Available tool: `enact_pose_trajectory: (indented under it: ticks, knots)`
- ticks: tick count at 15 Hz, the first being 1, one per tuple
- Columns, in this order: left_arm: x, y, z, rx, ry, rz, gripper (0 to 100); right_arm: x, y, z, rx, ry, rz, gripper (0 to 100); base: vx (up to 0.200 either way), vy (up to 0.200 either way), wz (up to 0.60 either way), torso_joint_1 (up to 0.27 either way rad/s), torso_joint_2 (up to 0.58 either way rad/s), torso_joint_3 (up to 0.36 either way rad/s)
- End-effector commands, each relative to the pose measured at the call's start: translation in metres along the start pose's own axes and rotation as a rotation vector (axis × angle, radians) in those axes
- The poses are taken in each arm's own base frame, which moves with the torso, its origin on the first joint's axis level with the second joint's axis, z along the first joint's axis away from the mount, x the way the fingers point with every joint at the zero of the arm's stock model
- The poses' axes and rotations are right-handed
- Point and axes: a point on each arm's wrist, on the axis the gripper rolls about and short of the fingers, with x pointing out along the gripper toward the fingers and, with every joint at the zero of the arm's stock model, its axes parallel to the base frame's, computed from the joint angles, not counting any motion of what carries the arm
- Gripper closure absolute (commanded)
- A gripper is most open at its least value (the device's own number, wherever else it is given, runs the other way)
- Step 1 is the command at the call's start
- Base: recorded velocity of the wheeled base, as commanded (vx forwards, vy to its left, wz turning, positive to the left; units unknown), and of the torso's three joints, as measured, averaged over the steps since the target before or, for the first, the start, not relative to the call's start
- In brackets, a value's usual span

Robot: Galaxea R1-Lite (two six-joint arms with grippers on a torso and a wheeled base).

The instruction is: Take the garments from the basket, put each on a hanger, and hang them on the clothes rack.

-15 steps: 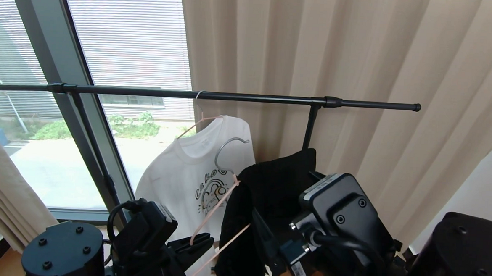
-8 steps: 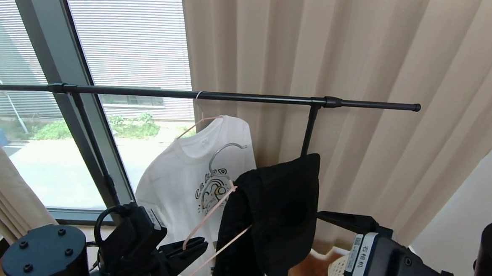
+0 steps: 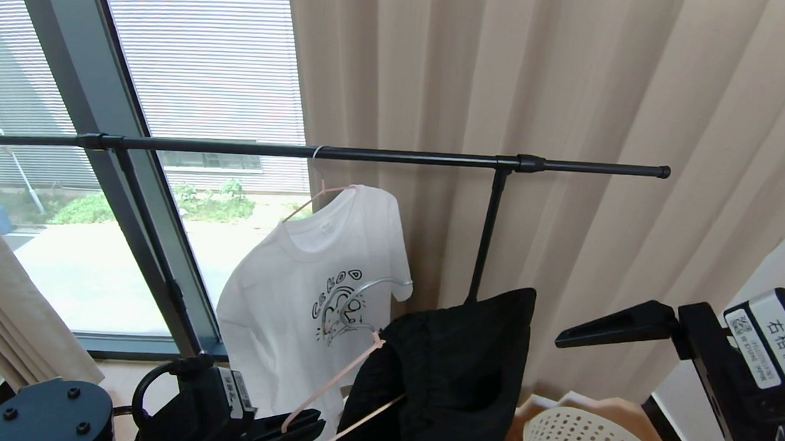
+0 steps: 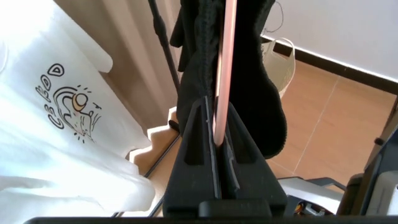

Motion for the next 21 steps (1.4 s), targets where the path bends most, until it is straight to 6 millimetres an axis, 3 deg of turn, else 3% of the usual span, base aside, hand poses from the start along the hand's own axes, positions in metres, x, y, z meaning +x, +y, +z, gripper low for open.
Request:
enact_pose_trajectory:
  ticks: [1, 7, 21]
  knots:
    - [-0.003, -0.003, 0.002, 0.015, -0.017, -0.015, 100, 0.015, -0.03, -0.005, -0.015, 0.056, 0.047, 0, 0.0, 0.0, 0.0, 0.0, 0.0, 0.0]
    - [-0.003, -0.008, 0.003, 0.037, -0.024, -0.072, 100, 0.042, -0.064, 0.002, -0.114, 0.092, 0.149, 0, 0.0, 0.0, 0.0, 0.0, 0.0, 0.0]
    - [-0.001, -0.021, 0.004, 0.054, -0.022, -0.137, 100, 0.065, -0.066, -0.014, -0.062, 0.125, 0.222, 0, 0.0, 0.0, 0.0, 0.0, 0.0, 0.0]
